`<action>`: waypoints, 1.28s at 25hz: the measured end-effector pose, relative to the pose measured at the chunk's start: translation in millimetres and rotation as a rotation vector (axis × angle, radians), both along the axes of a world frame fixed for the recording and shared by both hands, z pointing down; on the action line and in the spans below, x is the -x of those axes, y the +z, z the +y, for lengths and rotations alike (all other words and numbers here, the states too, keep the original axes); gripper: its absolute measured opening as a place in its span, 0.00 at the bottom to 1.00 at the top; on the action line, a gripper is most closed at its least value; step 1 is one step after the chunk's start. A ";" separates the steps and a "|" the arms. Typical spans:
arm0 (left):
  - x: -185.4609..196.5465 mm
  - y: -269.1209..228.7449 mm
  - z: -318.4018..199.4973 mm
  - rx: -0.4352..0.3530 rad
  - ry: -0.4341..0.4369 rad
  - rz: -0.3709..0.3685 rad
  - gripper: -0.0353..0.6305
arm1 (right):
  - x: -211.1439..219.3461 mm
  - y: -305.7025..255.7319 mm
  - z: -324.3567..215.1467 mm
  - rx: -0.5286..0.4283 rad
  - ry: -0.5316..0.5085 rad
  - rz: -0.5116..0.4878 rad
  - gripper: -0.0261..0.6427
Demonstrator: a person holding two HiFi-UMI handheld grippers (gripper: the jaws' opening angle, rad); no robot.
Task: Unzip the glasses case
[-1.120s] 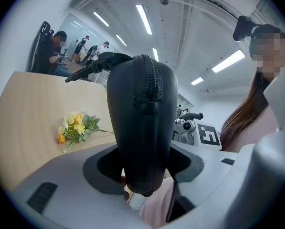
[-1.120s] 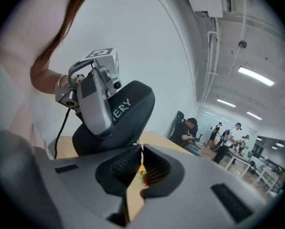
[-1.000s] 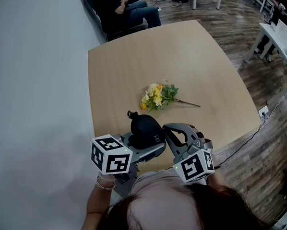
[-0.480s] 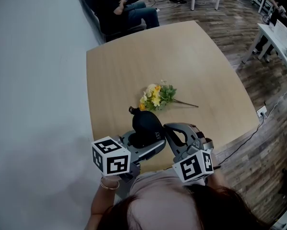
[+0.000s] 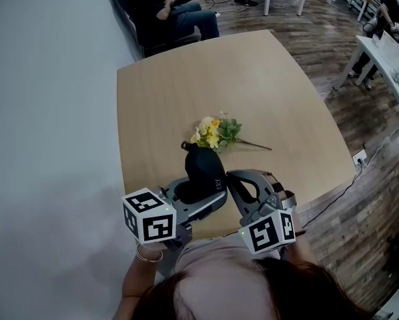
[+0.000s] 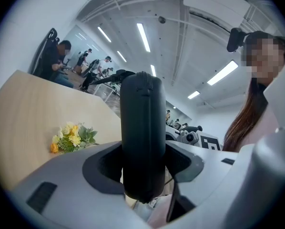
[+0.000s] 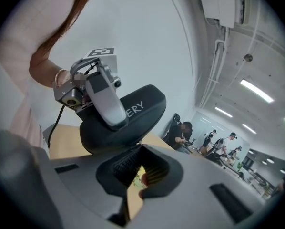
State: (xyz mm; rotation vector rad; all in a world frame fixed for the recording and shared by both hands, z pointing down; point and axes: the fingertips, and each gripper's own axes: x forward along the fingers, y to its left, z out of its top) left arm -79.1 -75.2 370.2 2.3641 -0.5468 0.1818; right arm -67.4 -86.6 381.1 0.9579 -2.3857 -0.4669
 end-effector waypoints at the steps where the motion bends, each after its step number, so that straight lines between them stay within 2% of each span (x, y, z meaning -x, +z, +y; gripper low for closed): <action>1: -0.5 0.0 0.5 0.001 0.011 -0.005 0.42 | -0.6 0.0 -0.2 0.002 -0.001 -0.005 0.06; 8: -11.4 11.6 17.4 0.053 0.163 -0.098 0.42 | -10.6 -1.6 -1.5 0.019 0.010 -0.032 0.06; 32: -12.5 37.7 36.7 0.112 0.280 -0.220 0.42 | -16.5 3.5 -3.3 0.019 0.016 -0.004 0.06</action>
